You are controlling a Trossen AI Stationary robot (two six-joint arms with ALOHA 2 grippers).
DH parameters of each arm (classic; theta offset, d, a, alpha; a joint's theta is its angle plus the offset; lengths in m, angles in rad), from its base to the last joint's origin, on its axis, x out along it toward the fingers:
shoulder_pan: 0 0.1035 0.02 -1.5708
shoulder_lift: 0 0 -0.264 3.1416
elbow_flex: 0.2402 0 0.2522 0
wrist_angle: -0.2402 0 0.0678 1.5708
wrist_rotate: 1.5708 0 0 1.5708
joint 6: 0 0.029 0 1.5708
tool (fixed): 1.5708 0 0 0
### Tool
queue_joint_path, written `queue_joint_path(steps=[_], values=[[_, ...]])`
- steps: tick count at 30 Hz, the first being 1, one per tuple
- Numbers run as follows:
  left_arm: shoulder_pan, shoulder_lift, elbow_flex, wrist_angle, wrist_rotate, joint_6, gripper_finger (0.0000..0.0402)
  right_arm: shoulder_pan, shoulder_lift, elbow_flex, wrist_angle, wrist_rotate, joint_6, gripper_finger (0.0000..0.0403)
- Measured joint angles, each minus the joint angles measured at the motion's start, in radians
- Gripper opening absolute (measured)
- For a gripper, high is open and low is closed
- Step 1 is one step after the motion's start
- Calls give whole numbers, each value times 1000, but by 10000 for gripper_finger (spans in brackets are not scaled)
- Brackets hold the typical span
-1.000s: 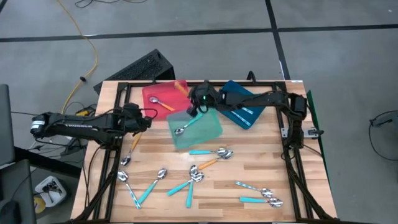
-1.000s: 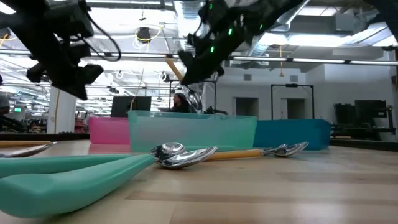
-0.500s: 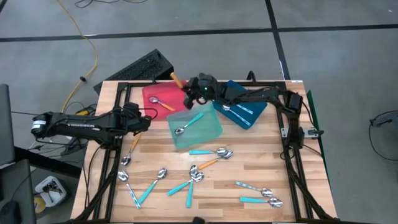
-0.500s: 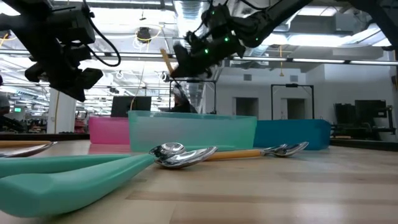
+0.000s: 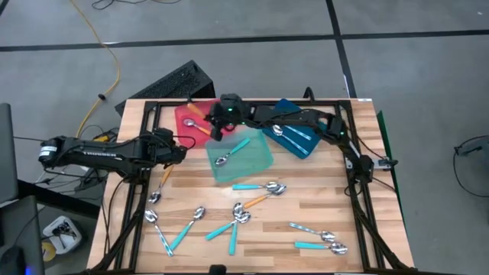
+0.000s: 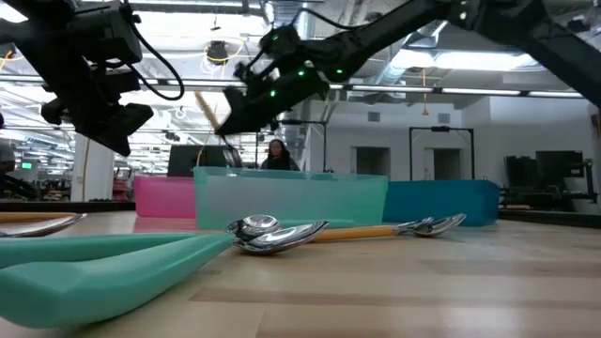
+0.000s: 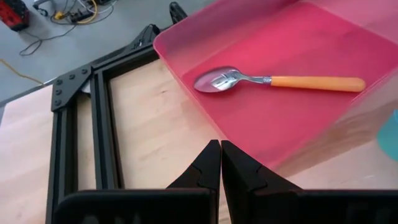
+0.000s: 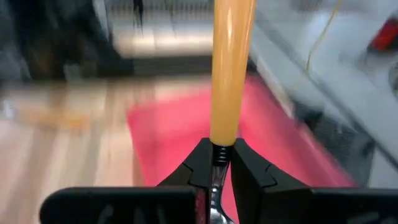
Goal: Sort silverware by color (type)
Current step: Put the bottom orange spoon into the red bin
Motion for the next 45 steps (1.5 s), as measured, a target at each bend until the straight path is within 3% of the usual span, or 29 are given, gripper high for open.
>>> queue_joint_path(steps=[7,14,24,45], values=[[-11,0,-1,0,0,0,0,-3,134,266,-280,106,-101,59],[-11,0,-2,0,-1,0,0,9,252,418,-388,135,-130,59],[-11,0,-3,0,-1,0,0,16,252,428,-447,234,-210,59],[-11,0,-3,4,16,0,0,30,289,427,-502,234,-200,69]])
